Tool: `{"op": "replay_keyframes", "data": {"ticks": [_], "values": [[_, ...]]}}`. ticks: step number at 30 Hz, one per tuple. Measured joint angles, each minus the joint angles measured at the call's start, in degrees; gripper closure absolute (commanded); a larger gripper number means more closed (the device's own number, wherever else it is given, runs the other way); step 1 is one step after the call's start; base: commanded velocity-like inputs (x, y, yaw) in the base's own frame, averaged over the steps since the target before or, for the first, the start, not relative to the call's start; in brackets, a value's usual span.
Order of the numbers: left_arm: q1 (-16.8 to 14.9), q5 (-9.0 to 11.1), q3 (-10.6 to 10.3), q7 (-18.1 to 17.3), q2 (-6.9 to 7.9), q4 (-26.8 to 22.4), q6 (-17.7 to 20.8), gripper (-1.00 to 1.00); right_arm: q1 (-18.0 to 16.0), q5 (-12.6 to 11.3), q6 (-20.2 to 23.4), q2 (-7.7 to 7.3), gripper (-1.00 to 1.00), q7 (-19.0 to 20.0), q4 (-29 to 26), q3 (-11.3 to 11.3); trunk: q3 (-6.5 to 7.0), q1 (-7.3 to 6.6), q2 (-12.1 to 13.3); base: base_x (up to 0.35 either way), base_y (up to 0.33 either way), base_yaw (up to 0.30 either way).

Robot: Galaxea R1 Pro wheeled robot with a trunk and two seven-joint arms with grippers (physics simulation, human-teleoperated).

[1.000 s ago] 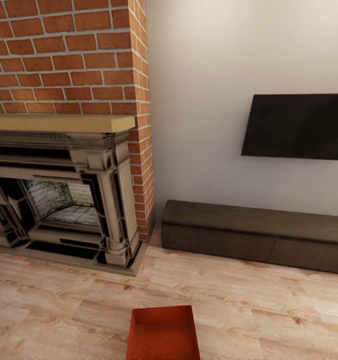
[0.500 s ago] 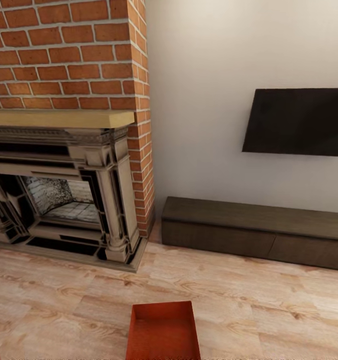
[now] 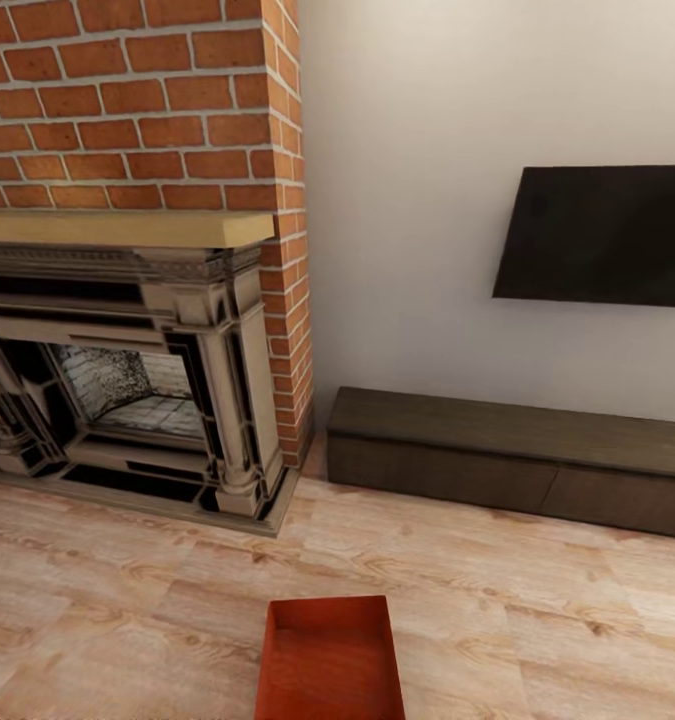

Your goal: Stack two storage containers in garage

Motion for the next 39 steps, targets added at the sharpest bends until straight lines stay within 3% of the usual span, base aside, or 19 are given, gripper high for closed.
{"op": "replay_keyframes", "data": {"ticks": [12, 26, 39], "values": [[0.0, 0.0, 0.0, 0.0, 0.0, 0.0, 0.0, -1.0, 0.0, 0.2, -0.3, 0.01, -1.0, -0.3, 0.0, 0.0, -0.15, 0.0, 0.0, 0.0, 0.0, 0.03], [0.0, 0.0, 0.0, 0.0, 0.0, 0.0, 0.0, -1.0, 0.0, 0.1, -0.2, -0.08, -1.0, 0.0, -0.1, 0.0, -1.24, 0.0, 0.0, 0.0, 0.0, 0.149], [0.0, 0.0, 0.0, 0.0, 0.0, 0.0, 0.0, -1.0, 0.0, 0.2, -0.4, -0.06, -1.0, -0.2, -0.1, 0.1, -1.86, 0.0, 0.0, 0.0, 0.0, 0.019]]}}
